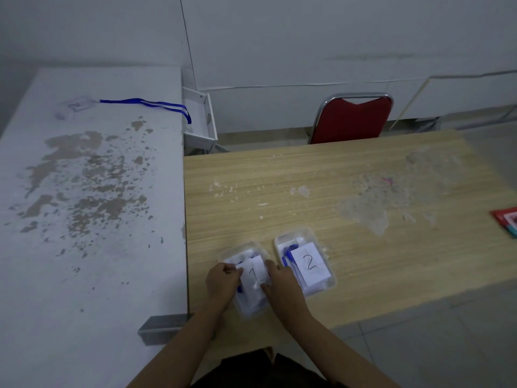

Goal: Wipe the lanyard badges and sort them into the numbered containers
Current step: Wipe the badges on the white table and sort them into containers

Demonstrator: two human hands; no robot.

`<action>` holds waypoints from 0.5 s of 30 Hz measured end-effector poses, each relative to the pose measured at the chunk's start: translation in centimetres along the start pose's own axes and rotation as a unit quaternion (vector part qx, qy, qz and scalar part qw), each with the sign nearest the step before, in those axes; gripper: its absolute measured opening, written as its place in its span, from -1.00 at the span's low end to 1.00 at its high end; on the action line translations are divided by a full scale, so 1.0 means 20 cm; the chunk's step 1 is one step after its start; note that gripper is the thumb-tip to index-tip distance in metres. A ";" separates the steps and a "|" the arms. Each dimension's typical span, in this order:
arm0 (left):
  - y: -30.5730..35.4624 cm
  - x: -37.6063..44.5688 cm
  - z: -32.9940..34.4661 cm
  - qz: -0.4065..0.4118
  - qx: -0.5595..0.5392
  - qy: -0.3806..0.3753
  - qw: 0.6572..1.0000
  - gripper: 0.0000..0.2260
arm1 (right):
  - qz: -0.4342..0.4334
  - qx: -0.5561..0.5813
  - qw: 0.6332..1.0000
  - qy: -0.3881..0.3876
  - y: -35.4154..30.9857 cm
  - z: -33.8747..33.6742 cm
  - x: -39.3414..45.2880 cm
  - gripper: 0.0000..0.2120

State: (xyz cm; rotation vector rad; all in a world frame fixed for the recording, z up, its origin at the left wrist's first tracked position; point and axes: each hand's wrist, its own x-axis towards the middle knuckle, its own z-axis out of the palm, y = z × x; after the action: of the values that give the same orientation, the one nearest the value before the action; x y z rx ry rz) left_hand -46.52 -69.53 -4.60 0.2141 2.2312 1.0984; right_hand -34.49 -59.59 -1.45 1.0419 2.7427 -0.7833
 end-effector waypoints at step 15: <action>0.04 -0.04 -0.04 0.096 0.003 0.035 0.995 -0.69 | -0.028 0.015 0.999 -0.030 0.02 0.05 0.01 -0.61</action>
State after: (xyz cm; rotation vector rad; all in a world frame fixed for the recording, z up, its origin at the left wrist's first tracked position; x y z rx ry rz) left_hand -46.43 -69.81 -3.24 0.4060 2.3138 1.2163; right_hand -34.53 -59.73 -2.51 0.9344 2.7288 -0.8515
